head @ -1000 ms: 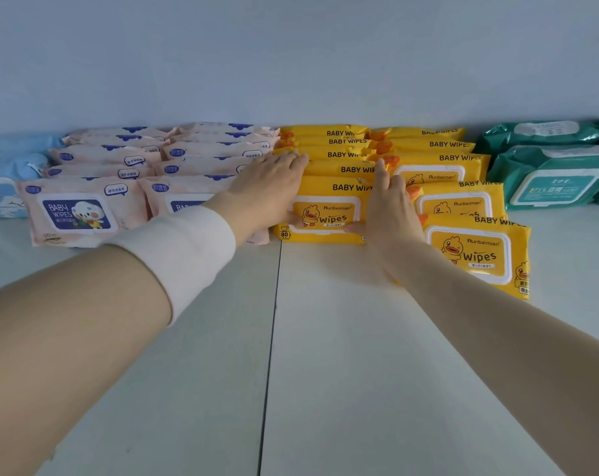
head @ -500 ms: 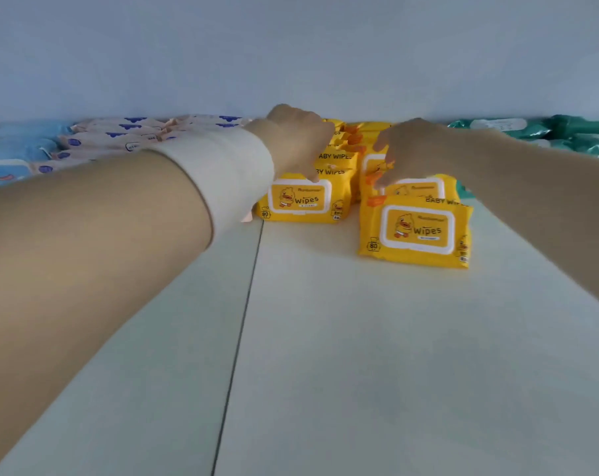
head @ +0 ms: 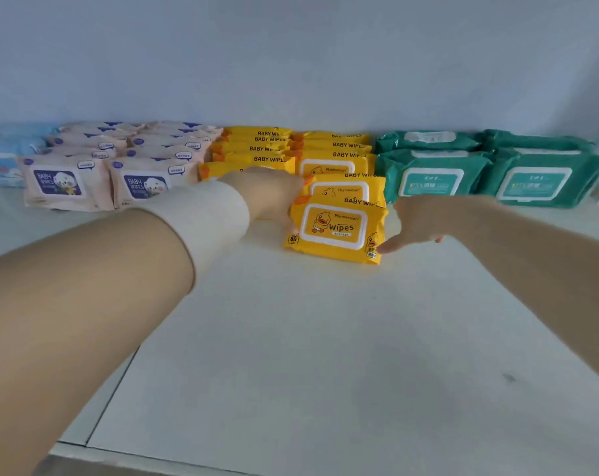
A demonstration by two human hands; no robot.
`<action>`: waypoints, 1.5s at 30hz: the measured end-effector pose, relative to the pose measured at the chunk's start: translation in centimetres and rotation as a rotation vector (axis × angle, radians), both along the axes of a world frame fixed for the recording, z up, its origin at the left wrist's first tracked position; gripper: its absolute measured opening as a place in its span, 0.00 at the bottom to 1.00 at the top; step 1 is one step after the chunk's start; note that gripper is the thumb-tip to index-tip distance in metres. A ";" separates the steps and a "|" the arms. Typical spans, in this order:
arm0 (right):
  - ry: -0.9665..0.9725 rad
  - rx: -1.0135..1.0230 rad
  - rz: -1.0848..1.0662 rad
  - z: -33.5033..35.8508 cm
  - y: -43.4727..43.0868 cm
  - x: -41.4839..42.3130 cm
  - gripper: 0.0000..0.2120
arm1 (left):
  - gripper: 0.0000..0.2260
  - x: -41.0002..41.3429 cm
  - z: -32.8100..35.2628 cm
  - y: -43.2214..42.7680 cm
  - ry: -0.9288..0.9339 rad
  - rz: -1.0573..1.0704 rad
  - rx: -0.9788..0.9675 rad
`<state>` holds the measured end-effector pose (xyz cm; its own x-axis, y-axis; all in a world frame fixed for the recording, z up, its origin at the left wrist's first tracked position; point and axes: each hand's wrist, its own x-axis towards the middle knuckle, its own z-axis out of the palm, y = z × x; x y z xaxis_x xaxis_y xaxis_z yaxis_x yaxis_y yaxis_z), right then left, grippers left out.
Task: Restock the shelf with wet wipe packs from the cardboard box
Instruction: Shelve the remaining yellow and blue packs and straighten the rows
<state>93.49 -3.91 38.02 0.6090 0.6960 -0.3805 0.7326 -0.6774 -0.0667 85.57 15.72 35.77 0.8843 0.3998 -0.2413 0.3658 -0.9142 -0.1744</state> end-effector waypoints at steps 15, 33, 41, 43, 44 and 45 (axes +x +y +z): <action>-0.028 0.820 -0.312 -10.7 4.6 5.1 0.40 | 0.40 4.0 -3.5 1.4 -0.339 -0.286 0.141; 0.217 0.929 -0.479 -13.1 7.7 7.5 0.39 | 0.43 6.3 -1.3 5.8 -0.177 -0.244 0.059; 0.264 0.814 -0.417 -11.9 7.9 7.4 0.39 | 0.45 6.5 -1.4 5.9 -0.130 -0.182 -0.087; 0.254 0.823 -0.409 -12.0 8.2 7.2 0.32 | 0.45 6.8 -1.7 6.0 -0.137 -0.185 -0.096; 0.256 0.832 -0.410 -12.0 8.4 7.1 0.31 | 0.45 6.9 -1.8 6.1 -0.138 -0.185 -0.093; 0.260 0.838 -0.413 -12.0 8.5 6.9 0.30 | 0.45 6.9 -1.9 6.1 -0.133 -0.185 -0.089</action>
<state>100.44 4.55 25.98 0.8335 0.5523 -0.0154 0.3416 -0.5371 -0.7713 92.51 21.87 33.92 0.9667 0.2109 -0.1452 0.2055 -0.9773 -0.0513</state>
